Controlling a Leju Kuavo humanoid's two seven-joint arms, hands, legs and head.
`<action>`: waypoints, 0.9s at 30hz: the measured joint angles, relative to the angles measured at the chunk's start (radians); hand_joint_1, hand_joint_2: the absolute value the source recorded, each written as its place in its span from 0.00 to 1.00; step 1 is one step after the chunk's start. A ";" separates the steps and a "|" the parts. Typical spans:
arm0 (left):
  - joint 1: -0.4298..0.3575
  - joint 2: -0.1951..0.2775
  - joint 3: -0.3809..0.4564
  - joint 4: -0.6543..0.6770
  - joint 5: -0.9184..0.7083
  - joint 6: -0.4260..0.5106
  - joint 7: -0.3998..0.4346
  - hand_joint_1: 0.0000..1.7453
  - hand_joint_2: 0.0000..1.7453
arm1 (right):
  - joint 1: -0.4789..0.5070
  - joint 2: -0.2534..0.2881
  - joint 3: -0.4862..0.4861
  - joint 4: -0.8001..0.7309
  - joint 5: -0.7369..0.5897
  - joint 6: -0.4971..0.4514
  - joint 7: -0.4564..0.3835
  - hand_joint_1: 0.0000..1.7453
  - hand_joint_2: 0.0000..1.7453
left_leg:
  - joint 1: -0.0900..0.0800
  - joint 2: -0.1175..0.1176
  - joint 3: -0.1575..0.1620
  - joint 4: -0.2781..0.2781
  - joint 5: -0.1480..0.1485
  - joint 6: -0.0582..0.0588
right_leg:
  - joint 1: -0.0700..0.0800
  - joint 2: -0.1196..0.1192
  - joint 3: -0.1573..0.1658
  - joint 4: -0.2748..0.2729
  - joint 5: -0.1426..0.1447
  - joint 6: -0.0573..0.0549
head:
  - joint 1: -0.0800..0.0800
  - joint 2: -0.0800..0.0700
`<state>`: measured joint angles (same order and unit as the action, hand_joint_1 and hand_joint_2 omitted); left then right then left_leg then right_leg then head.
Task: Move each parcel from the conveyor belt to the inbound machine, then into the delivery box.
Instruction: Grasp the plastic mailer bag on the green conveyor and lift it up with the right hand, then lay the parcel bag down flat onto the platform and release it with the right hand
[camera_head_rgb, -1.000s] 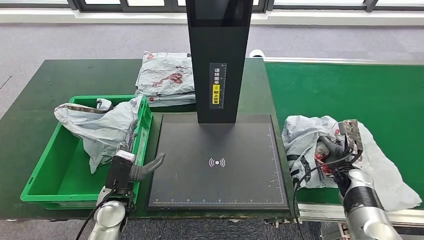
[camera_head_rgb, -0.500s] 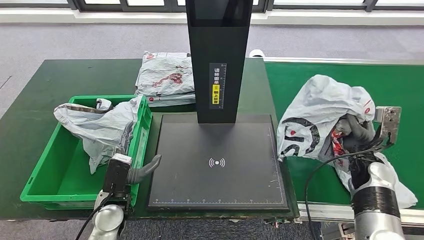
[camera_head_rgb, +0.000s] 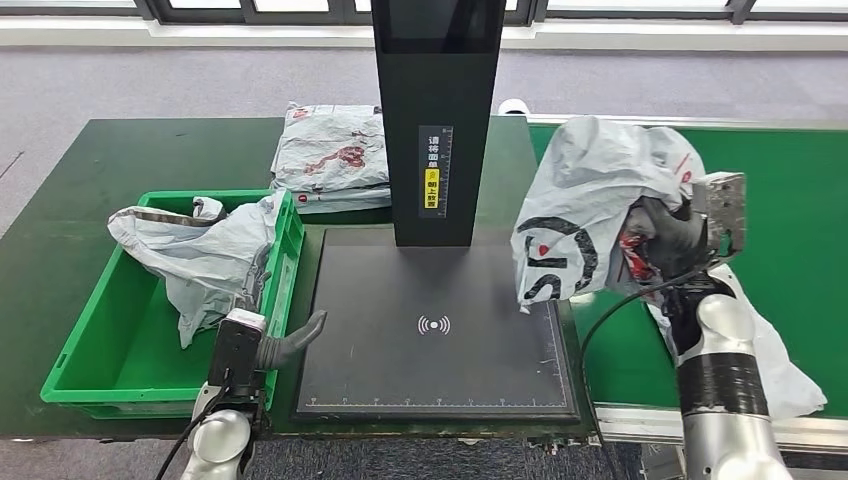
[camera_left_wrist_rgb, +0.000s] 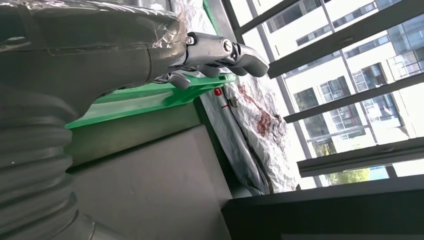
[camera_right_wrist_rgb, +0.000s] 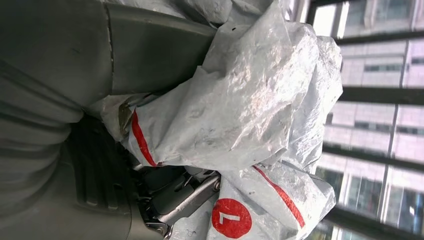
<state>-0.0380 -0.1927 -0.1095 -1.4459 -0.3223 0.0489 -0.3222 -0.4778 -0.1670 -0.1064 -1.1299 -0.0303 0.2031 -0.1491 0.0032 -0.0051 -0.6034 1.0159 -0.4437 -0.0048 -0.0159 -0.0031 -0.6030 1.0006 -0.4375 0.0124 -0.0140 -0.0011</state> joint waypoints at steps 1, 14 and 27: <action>0.000 0.000 -0.003 0.000 0.002 -0.001 0.000 0.00 1.00 | -0.002 0.006 0.028 0.001 0.002 -0.006 0.000 1.00 1.00 | 0.000 0.000 0.000 0.000 0.000 0.000 | 0.000 0.000 0.000 0.000 0.000 0.000 | 0.000 0.000; -0.001 -0.003 -0.012 0.000 0.011 -0.010 -0.002 0.00 1.00 | -0.038 0.049 0.168 0.037 0.009 -0.015 0.012 1.00 1.00 | 0.000 -0.001 -0.001 0.000 0.000 0.000 | 0.000 -0.001 0.000 0.000 0.000 0.000 | 0.000 0.000; -0.013 -0.002 -0.037 0.013 0.041 -0.010 0.002 0.00 1.00 | -0.148 0.249 0.426 0.405 -0.034 -0.016 -0.019 1.00 1.00 | 0.003 0.002 0.001 0.000 0.001 -0.003 | 0.002 0.002 -0.001 0.001 0.000 -0.001 | 0.000 0.000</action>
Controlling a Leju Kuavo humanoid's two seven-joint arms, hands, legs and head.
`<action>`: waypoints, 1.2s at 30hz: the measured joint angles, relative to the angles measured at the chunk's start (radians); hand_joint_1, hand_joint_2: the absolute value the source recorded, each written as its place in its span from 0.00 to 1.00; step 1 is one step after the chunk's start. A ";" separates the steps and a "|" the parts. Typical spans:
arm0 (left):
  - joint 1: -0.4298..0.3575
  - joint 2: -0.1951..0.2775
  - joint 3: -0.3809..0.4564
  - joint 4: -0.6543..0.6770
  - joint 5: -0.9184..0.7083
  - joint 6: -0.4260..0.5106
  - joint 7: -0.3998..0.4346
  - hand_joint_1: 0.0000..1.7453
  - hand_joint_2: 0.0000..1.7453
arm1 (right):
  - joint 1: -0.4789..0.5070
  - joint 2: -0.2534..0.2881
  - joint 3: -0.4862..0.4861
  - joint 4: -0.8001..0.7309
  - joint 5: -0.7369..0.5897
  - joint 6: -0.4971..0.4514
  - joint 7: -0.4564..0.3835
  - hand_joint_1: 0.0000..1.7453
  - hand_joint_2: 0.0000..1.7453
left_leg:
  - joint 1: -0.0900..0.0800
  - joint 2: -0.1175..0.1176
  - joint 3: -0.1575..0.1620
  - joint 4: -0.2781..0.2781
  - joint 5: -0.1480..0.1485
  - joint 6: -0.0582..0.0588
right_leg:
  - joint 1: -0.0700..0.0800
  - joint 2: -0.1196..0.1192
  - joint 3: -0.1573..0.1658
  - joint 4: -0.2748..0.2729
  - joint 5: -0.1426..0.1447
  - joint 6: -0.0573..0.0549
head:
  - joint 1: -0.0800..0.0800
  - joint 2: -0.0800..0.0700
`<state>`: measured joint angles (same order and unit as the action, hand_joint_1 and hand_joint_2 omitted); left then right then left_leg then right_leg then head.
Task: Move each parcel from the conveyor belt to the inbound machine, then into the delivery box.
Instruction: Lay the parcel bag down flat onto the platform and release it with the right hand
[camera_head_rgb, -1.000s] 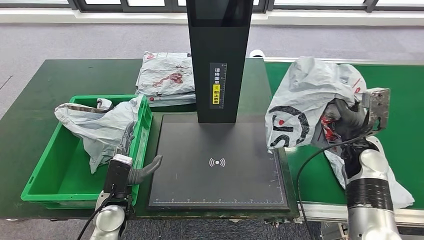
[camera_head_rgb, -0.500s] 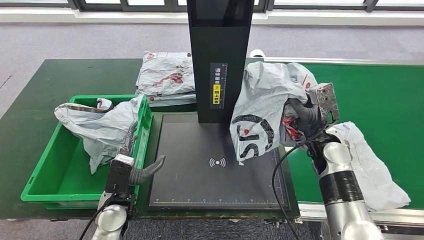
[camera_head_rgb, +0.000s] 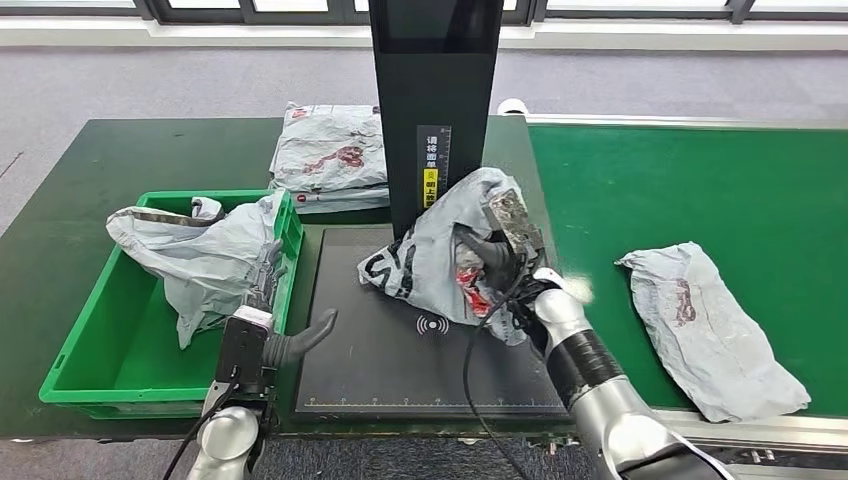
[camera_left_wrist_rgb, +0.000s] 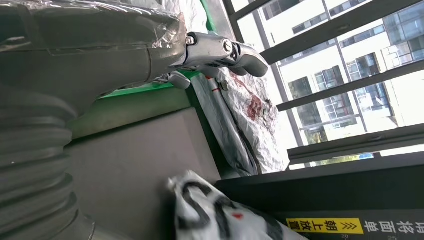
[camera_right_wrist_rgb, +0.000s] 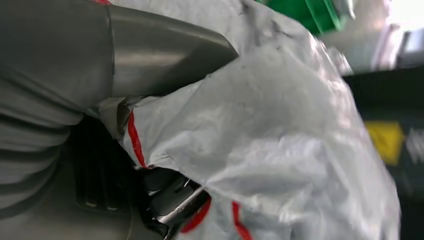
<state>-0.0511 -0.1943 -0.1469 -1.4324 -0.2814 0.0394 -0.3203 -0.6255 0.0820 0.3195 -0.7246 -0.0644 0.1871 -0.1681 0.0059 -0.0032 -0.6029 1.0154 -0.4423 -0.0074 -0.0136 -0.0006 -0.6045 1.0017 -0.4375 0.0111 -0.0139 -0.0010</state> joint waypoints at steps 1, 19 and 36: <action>0.000 0.000 0.000 0.002 0.001 0.000 0.000 0.00 1.00 | -0.004 0.012 0.014 0.019 -0.003 0.000 0.000 1.00 1.00 | 0.000 0.000 0.000 0.000 0.000 0.000 | 0.000 0.000 0.000 0.000 0.000 0.000 | 0.000 0.000; -0.001 0.009 0.000 0.008 0.010 0.012 0.002 0.00 1.00 | -0.027 0.119 0.124 0.141 -0.020 0.029 0.007 1.00 1.00 | 0.000 0.000 0.000 0.000 0.000 0.000 | 0.000 0.000 0.000 0.000 0.000 0.000 | 0.000 0.000; -0.003 0.012 0.001 0.008 0.012 0.023 0.002 0.00 1.00 | -0.014 0.161 0.203 0.142 -0.049 0.100 0.002 1.00 1.00 | 0.000 0.000 0.000 0.000 0.000 0.000 | 0.000 0.000 -0.001 -0.001 0.000 0.000 | 0.000 0.000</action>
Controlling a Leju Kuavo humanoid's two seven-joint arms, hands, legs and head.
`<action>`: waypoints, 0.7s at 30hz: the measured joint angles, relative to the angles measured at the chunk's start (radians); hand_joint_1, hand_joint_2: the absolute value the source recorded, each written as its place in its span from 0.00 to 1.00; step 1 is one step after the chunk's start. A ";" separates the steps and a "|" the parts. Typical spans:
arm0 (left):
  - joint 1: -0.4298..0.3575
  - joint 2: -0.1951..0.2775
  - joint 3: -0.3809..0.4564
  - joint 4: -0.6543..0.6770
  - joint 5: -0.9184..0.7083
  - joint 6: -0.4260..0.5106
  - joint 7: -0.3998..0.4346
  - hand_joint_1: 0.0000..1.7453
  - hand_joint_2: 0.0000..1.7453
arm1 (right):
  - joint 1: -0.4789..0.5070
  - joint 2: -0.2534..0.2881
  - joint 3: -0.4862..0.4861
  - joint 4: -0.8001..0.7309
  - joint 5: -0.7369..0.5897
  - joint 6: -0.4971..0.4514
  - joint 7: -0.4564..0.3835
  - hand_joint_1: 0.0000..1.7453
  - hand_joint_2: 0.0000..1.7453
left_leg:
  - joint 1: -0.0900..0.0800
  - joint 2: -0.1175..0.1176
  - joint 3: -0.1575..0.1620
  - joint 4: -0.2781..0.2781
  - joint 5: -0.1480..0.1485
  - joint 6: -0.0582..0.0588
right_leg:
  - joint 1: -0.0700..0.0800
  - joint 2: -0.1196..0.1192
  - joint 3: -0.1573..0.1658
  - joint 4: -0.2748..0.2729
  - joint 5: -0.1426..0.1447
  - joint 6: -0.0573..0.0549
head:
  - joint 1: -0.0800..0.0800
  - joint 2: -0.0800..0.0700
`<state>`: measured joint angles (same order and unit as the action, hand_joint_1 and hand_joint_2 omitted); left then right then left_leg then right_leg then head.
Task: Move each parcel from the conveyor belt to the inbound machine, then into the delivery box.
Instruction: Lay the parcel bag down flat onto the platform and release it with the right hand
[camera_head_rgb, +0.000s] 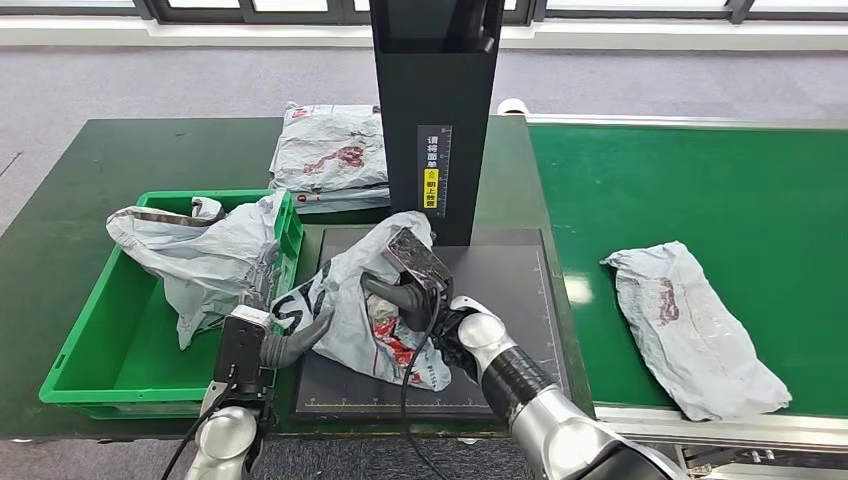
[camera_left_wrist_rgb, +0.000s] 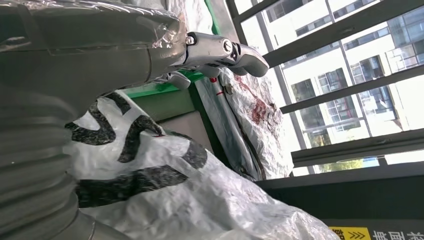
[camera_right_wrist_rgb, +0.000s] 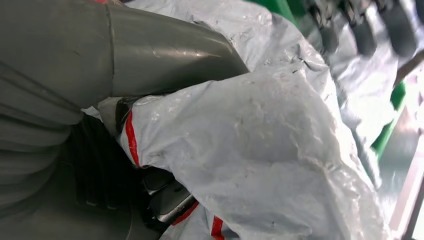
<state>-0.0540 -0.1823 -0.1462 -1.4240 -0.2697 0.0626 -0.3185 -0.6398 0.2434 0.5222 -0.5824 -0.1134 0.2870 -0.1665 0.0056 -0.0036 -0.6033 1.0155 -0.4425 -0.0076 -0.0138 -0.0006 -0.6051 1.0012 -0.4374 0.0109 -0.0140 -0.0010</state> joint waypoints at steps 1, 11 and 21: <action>0.000 0.001 0.000 0.000 0.001 0.002 0.000 0.00 1.00 | 0.001 0.000 0.009 -0.008 -0.003 0.003 0.001 1.00 1.00 | 0.000 0.000 0.000 0.000 0.000 0.000 | 0.000 0.000 0.000 0.000 0.000 0.000 | 0.000 0.000; 0.001 0.003 0.008 -0.002 0.002 0.011 0.001 0.00 1.00 | -0.027 -0.008 0.112 -0.046 0.090 -0.014 0.007 0.00 0.00 | 0.000 0.000 0.000 0.000 0.000 0.000 | 0.000 0.000 0.000 0.000 0.000 0.000 | 0.000 0.000; 0.028 0.002 0.053 -0.039 -0.028 0.004 0.008 0.00 1.00 | -0.143 -0.125 0.280 -0.066 0.532 -0.117 0.066 0.00 0.00 | 0.000 -0.001 0.000 0.000 0.000 0.000 | 0.000 -0.001 0.000 0.000 0.001 -0.001 | 0.000 0.000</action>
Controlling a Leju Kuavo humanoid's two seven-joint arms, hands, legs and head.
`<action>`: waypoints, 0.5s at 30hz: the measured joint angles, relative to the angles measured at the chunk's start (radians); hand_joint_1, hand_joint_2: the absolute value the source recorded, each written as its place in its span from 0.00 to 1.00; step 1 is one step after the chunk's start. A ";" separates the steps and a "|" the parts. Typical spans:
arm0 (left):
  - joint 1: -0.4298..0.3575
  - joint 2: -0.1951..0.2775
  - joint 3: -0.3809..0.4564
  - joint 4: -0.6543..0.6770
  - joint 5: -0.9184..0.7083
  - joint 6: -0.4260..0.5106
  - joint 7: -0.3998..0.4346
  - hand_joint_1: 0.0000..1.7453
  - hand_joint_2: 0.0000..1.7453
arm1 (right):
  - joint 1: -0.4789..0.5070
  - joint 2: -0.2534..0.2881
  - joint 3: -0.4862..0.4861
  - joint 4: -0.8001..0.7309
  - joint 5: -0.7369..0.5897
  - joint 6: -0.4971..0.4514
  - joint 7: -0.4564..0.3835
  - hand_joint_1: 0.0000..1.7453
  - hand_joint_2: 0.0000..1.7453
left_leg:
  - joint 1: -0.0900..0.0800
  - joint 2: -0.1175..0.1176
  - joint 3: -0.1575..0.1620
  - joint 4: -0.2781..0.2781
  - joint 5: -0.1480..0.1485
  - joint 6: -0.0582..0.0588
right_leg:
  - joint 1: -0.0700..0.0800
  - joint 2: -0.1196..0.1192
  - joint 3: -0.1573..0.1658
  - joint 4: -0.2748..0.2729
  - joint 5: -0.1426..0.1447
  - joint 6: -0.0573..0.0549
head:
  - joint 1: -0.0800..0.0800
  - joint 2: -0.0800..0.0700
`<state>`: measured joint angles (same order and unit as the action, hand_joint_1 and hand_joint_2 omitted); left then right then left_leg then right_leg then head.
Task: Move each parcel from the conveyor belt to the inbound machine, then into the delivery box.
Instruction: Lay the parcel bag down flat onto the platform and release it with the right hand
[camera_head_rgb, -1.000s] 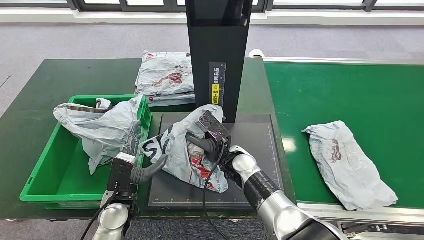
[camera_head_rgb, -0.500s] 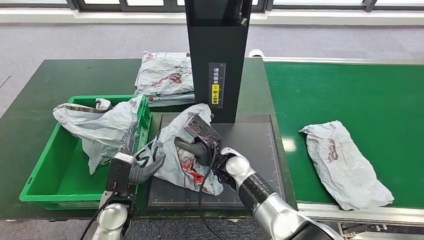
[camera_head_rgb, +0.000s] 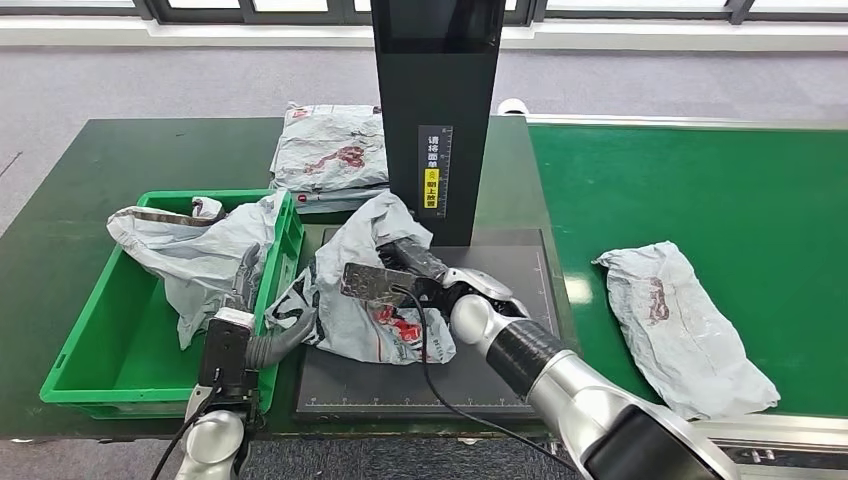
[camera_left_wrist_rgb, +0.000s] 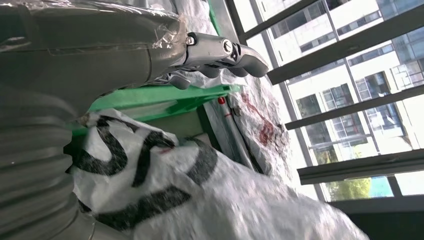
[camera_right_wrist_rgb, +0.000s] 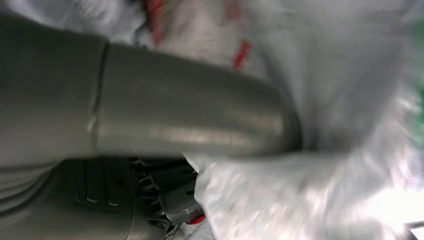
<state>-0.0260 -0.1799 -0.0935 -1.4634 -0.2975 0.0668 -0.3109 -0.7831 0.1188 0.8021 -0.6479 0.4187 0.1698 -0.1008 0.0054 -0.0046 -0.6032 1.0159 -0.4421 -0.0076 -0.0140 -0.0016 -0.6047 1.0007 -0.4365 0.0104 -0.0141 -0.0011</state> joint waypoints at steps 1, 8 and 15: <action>0.006 0.000 0.003 -0.005 -0.003 -0.004 0.000 0.00 1.00 | -0.006 -0.024 0.013 -0.006 0.046 0.006 0.009 0.00 0.00 | 0.000 -0.001 0.000 0.000 0.000 0.000 | 0.000 -0.001 0.000 0.000 0.000 0.000 | 0.000 0.000; 0.020 0.000 0.007 -0.025 -0.016 -0.032 0.015 0.00 1.00 | -0.033 -0.168 0.079 -0.042 0.223 0.057 0.047 0.00 0.00 | -0.001 -0.001 -0.001 0.000 0.000 0.000 | -0.001 -0.001 0.000 0.000 0.000 0.000 | 0.000 0.000; 0.016 0.000 0.007 -0.027 -0.018 -0.040 0.025 0.00 1.00 | -0.039 -0.242 0.119 -0.089 0.333 0.085 0.104 0.00 0.00 | -0.001 -0.001 0.000 0.000 0.000 0.000 | 0.000 -0.001 0.000 0.000 0.000 0.000 | 0.000 0.000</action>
<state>-0.0095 -0.1801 -0.0866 -1.4908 -0.3156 0.0263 -0.2860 -0.8221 -0.1235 0.9214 -0.7365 0.7512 0.2548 0.0033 0.0044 -0.0058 -0.6034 1.0161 -0.4421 -0.0073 -0.0145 -0.0030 -0.6049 1.0005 -0.4364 0.0106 -0.0141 -0.0011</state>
